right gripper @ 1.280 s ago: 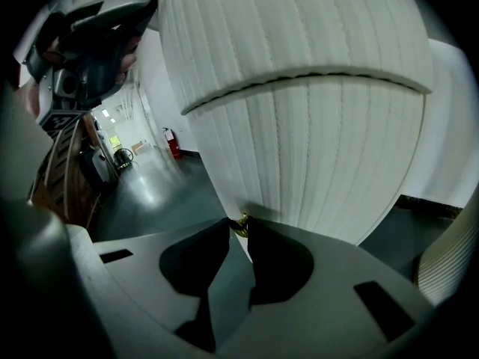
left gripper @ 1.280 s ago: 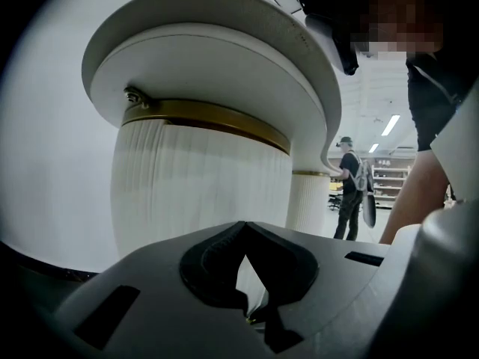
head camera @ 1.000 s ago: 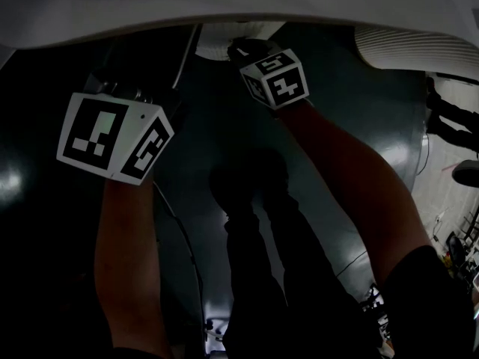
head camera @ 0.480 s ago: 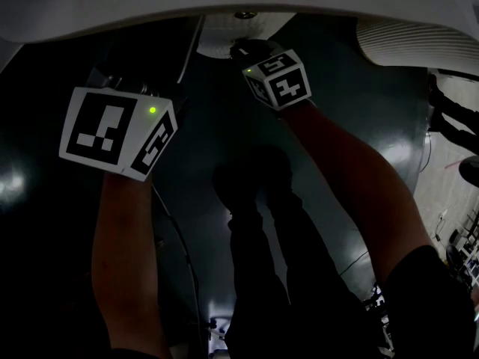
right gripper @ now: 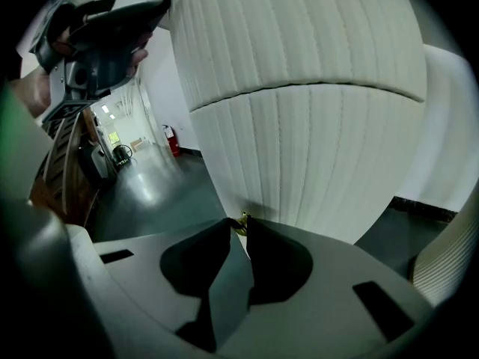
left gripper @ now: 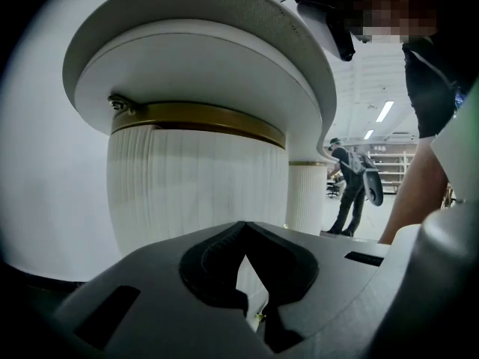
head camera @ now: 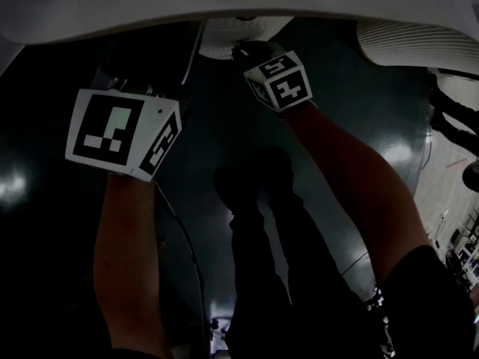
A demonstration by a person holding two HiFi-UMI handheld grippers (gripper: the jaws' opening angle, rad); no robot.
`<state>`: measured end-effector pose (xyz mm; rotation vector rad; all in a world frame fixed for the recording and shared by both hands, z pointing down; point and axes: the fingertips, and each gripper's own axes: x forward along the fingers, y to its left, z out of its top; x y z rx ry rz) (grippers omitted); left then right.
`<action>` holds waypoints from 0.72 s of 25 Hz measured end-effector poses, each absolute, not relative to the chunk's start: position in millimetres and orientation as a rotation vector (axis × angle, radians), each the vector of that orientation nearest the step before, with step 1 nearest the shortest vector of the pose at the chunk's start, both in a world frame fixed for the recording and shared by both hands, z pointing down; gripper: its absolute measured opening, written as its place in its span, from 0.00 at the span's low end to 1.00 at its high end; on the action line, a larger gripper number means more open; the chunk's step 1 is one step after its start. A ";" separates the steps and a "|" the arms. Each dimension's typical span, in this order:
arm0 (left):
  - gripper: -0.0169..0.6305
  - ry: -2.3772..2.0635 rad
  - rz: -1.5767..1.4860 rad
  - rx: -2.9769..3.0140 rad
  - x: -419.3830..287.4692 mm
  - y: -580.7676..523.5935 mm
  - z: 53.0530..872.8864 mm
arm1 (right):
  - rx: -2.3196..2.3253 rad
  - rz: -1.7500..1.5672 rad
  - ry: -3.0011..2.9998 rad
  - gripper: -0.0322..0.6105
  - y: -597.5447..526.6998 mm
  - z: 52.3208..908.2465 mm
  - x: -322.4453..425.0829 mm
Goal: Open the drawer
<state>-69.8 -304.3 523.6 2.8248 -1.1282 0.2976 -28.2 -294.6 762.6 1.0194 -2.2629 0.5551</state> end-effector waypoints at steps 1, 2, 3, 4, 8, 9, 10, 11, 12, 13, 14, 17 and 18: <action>0.04 -1.130 0.297 2.821 -69.5 -304.5 522.7 | 1.014 0.554 -2.264 0.16 -294.7 761.8 -28.4; 0.04 -1.133 0.296 2.818 -69.1 -305.0 521.3 | 1.008 0.548 -2.266 0.16 -295.1 760.4 -28.4; 0.04 -1.134 0.296 2.815 -68.3 -305.7 520.4 | 1.002 0.540 -2.267 0.16 -295.8 759.5 -27.8; 0.04 -1.135 0.298 2.816 -67.1 -306.6 520.9 | 0.998 0.533 -2.266 0.16 -296.4 759.7 -26.5; 0.04 -1.142 0.299 2.823 -65.8 -304.3 530.6 | 0.983 0.509 -2.272 0.15 -292.2 768.1 -24.9; 0.04 -1.144 0.294 2.820 -66.9 -303.2 531.4 | 0.978 0.504 -2.272 0.15 -289.7 768.6 -25.9; 0.04 -1.143 0.289 2.817 -67.8 -303.2 530.7 | 0.972 0.502 -2.272 0.15 -287.5 768.0 -26.7; 0.04 -1.142 0.287 2.813 -68.0 -304.4 528.5 | 0.965 0.504 -2.272 0.15 -285.6 766.3 -27.0; 0.04 -1.140 0.286 2.809 -67.3 -306.6 525.5 | 0.958 0.510 -2.273 0.15 -283.6 763.9 -26.8; 0.04 -1.138 0.288 2.805 -66.3 -308.9 522.8 | 0.951 0.521 -2.276 0.15 -281.2 761.6 -26.3; 0.04 -1.137 0.289 2.803 -65.7 -310.2 521.7 | 0.943 0.532 -2.280 0.15 -277.3 760.4 -26.1; 0.04 -1.142 0.280 2.794 -68.2 -306.1 527.4 | 0.917 0.549 -2.283 0.15 -254.9 765.3 -28.1; 0.04 -1.144 0.274 2.788 -69.5 -304.5 529.1 | 0.910 0.559 -2.279 0.15 -245.8 768.8 -28.1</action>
